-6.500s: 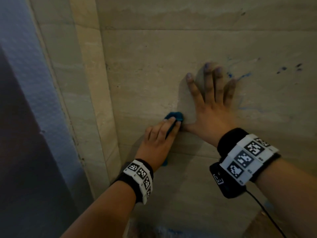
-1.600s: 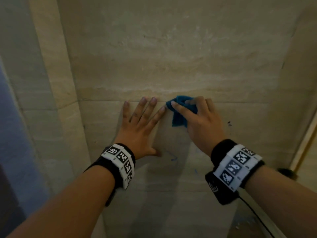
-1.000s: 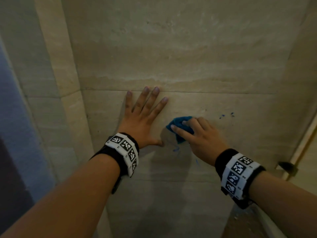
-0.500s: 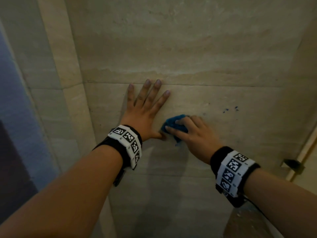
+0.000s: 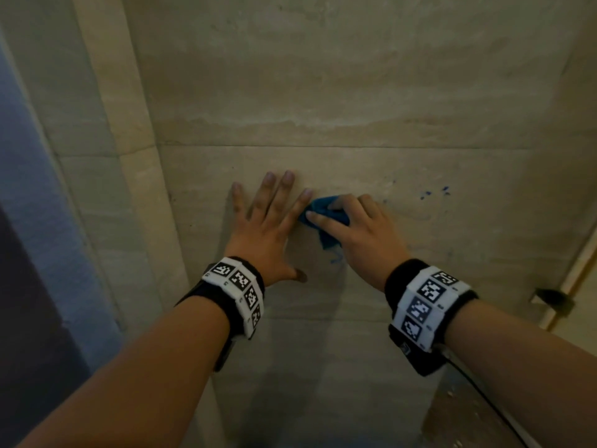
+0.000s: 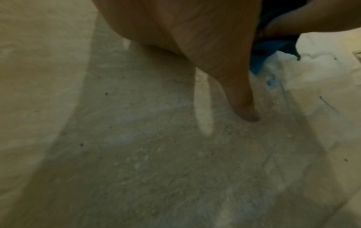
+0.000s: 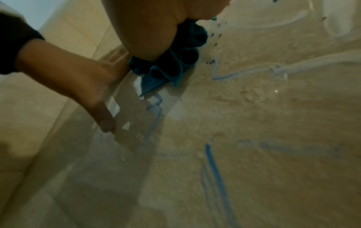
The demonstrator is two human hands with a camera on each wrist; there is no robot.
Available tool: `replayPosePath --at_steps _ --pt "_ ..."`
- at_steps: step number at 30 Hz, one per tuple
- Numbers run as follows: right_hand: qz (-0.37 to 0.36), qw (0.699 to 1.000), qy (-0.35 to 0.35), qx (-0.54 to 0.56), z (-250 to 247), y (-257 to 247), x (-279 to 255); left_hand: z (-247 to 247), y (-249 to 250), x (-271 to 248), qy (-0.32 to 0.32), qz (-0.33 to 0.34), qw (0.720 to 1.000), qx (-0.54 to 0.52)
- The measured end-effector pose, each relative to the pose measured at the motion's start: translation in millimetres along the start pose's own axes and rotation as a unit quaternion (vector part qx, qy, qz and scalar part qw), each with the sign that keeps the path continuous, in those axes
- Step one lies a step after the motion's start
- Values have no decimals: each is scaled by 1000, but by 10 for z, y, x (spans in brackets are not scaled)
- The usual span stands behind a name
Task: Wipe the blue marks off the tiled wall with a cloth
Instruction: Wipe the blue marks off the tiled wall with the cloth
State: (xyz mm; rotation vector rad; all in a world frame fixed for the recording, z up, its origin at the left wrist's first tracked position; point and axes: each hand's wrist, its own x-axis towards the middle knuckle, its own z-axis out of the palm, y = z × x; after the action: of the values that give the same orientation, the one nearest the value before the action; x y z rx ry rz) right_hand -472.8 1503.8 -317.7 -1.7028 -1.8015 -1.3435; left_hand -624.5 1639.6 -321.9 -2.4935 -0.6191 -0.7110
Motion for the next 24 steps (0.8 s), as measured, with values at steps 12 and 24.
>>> replayPosePath --at_steps 12,24 --pt "-54 998 -24 -16 58 107 -340 24 28 9 -23 -15 999 -22" --pt "-78 997 -5 -23 136 -17 -255 38 27 1 -29 -22 999 -13"
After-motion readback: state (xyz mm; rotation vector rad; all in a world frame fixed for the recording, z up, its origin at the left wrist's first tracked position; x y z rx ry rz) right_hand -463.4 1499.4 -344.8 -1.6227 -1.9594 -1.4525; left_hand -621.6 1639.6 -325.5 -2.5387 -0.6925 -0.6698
